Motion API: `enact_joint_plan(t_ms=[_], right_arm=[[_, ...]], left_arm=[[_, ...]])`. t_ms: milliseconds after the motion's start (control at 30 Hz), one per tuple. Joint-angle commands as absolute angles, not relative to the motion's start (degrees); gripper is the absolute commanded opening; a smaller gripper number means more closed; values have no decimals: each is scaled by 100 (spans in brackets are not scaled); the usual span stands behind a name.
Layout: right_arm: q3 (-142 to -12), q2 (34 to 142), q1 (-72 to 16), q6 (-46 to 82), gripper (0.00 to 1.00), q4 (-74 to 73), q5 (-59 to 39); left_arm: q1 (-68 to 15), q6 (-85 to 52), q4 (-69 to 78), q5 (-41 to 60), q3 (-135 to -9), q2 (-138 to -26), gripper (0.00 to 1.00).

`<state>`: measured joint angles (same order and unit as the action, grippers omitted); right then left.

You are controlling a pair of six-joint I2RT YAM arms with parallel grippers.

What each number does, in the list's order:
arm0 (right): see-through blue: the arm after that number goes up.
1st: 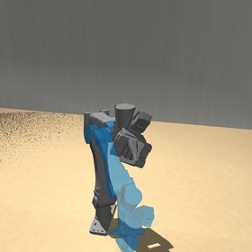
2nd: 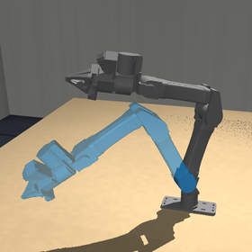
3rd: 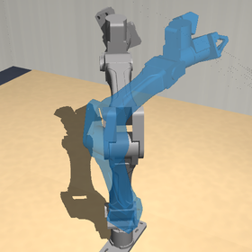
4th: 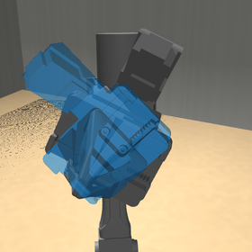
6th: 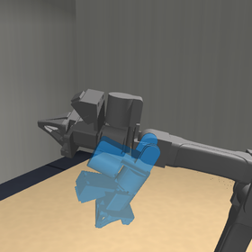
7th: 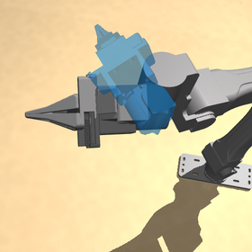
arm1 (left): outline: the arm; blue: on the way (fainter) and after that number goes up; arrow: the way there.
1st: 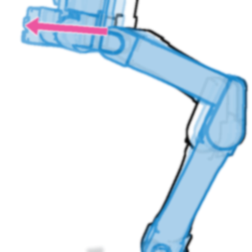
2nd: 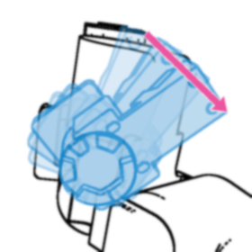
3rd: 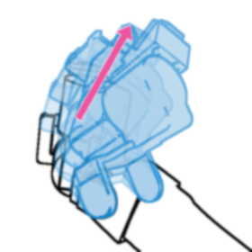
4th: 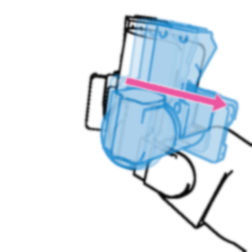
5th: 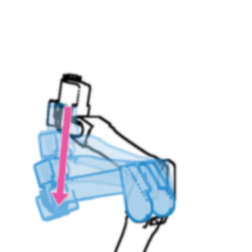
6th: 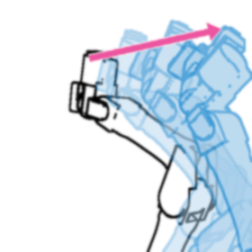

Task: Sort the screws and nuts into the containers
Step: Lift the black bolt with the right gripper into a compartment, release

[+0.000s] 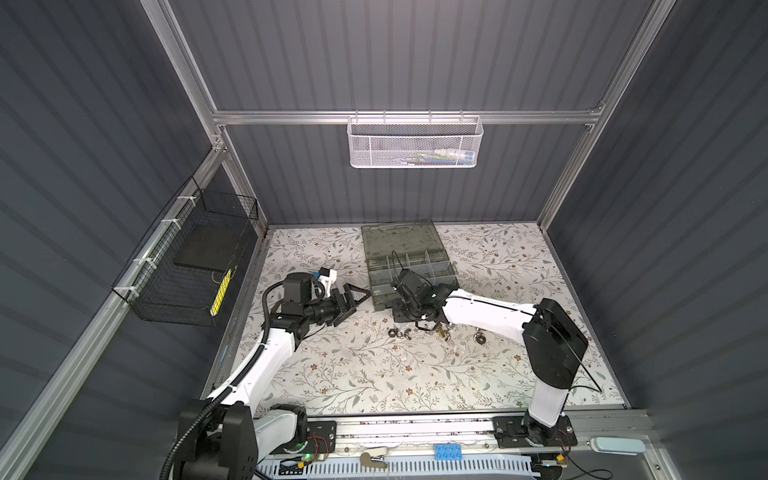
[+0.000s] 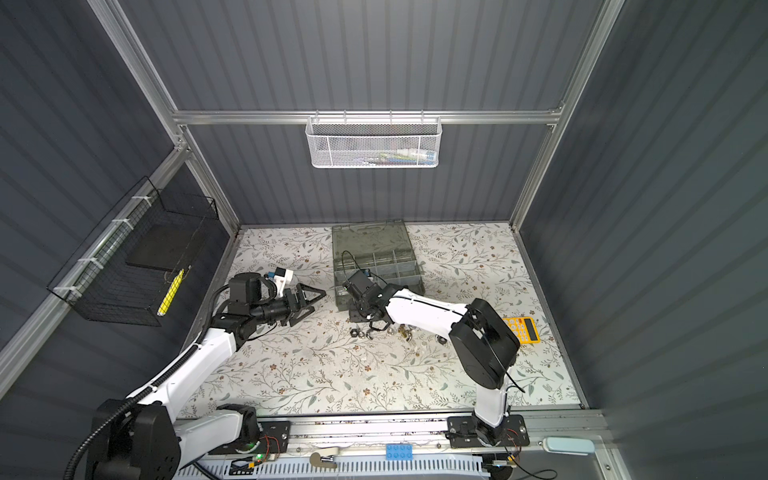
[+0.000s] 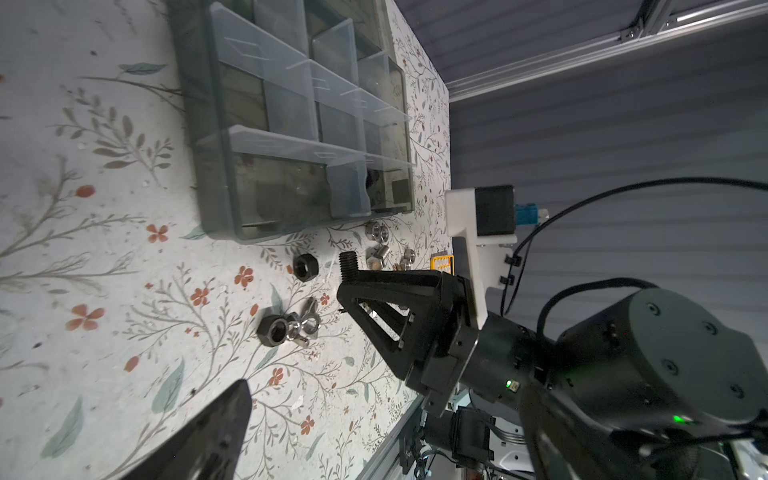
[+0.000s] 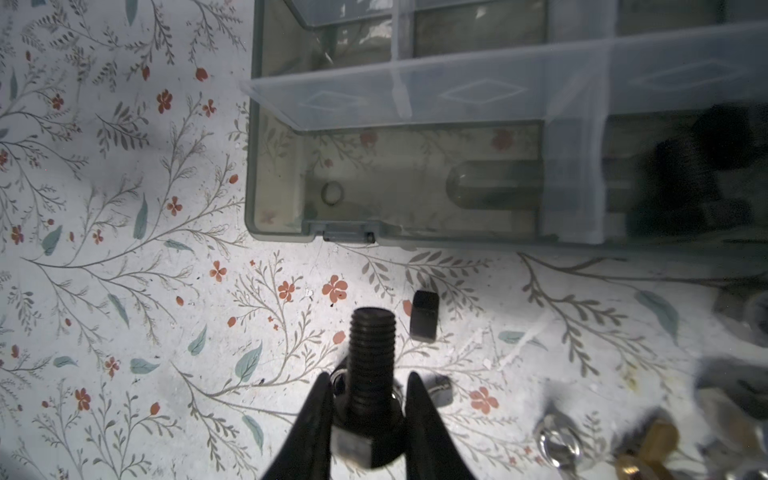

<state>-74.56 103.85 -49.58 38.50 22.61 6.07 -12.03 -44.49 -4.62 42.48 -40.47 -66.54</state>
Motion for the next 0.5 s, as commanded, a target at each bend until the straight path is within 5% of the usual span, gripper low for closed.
enact_joint_plan(t_ms=[0, 467], right_arm=[[-7342, 10034, -4765, 3719, 18, 2384, 571], [-7191, 9709, -3312, 3248, 18, 2413, 237]], left_arm=[[-1513, -4503, -374, 3798, -4397, -6791, 100], [-2316, -4358, -190, 3227, -5341, -7846, 100]])
